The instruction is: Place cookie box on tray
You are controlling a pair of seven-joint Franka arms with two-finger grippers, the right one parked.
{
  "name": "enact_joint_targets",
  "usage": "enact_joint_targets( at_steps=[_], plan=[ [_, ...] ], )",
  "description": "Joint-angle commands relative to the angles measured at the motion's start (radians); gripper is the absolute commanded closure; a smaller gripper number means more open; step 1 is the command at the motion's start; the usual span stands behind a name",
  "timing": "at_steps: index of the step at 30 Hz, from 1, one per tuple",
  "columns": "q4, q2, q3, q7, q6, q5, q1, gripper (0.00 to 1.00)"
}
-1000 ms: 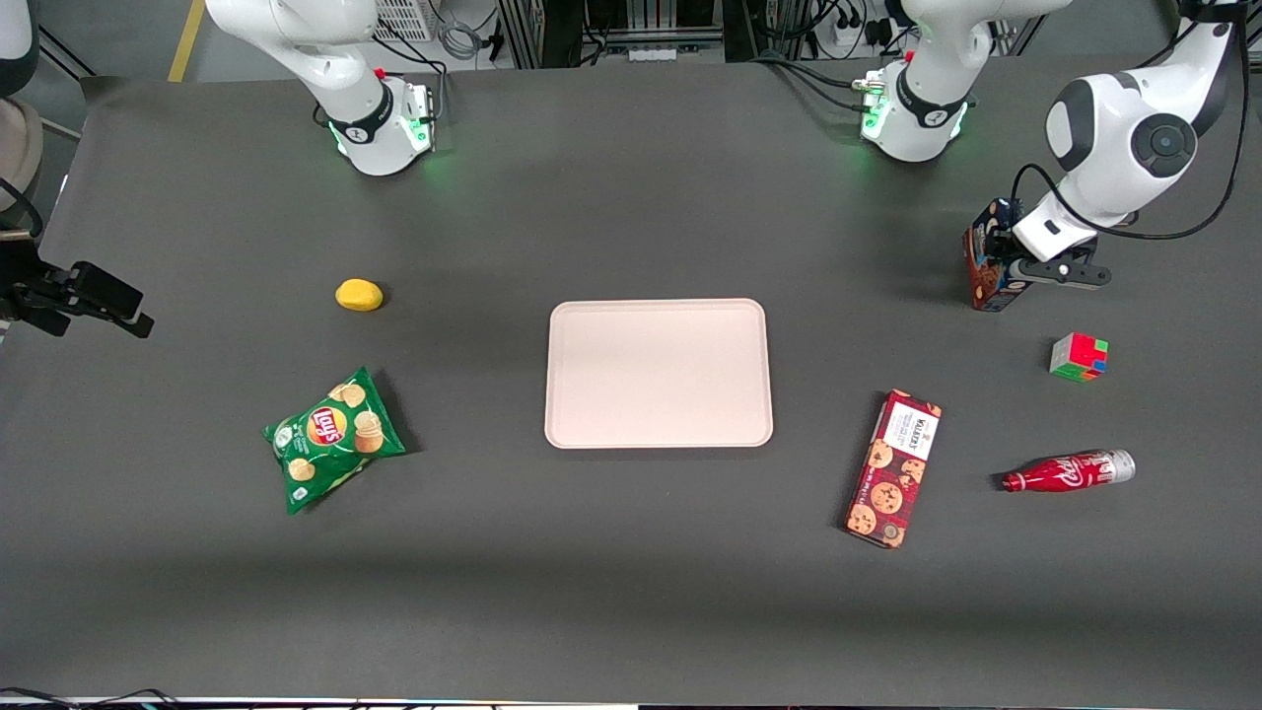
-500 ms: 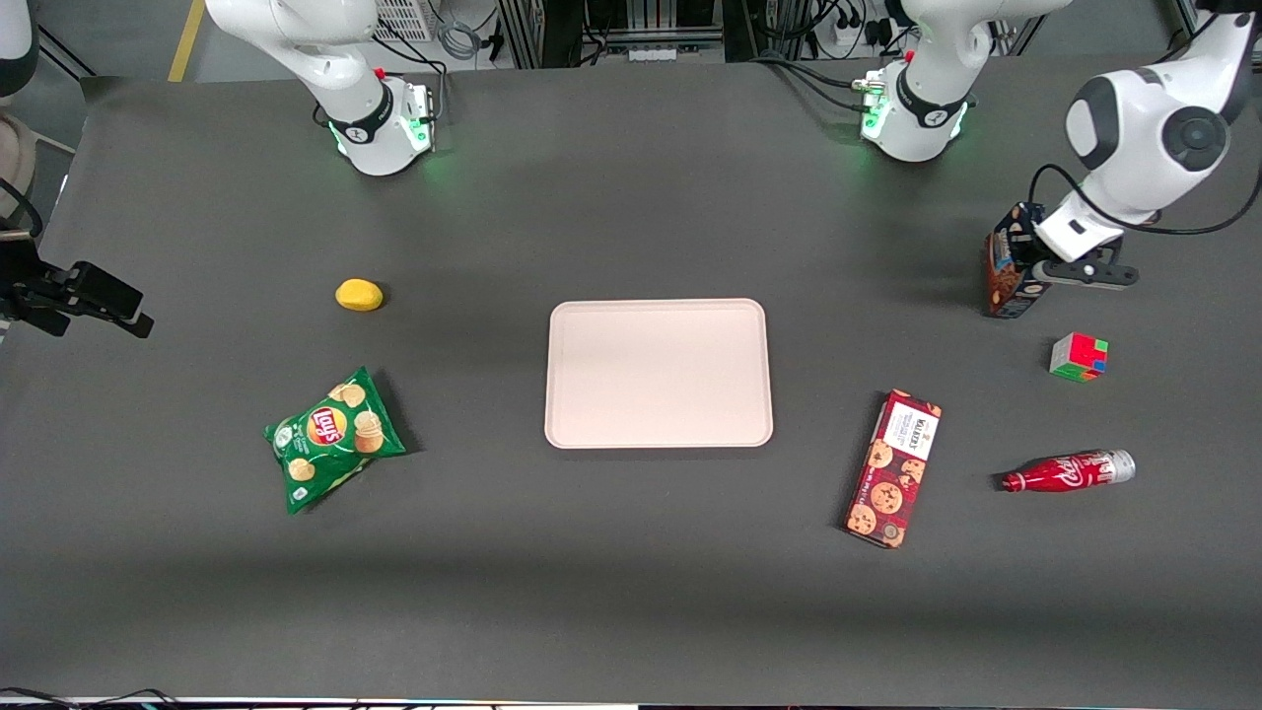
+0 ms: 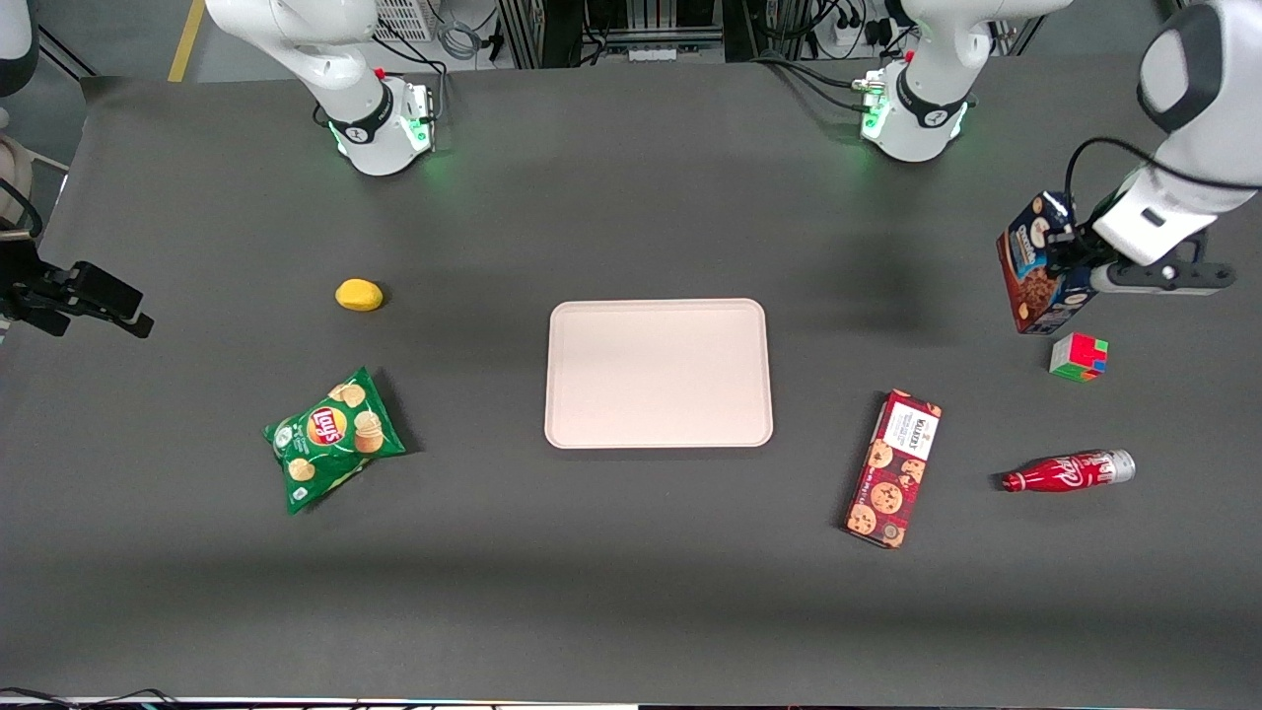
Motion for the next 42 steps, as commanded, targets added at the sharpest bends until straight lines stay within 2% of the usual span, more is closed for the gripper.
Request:
enact_joint_targets(
  at_steps=[1,6,11,14,18,23,26,34,42],
  plan=[
    [0.278,0.094,-0.07,-0.128,-0.228,-0.02,-0.003,1.0],
    [0.429,0.154,-0.165,-0.261,-0.329,-0.048,-0.003,1.0],
    [0.501,0.212,-0.266,-0.387,-0.35,-0.074,-0.005,1.0],
    [0.522,0.255,-0.339,-0.451,-0.342,-0.103,-0.005,1.0],
    [0.561,0.362,-0.431,-0.49,-0.32,-0.106,-0.008,1.0],
    [0.576,0.514,-0.506,-0.553,-0.195,-0.1,-0.009,1.0],
    [0.57,0.603,-0.549,-0.568,-0.103,-0.072,-0.014,1.0],
    [0.568,0.8,-0.584,-0.666,0.095,0.086,-0.029,1.0],
    [0.555,0.864,-0.584,-0.673,0.169,0.147,-0.043,1.0]
  ],
)
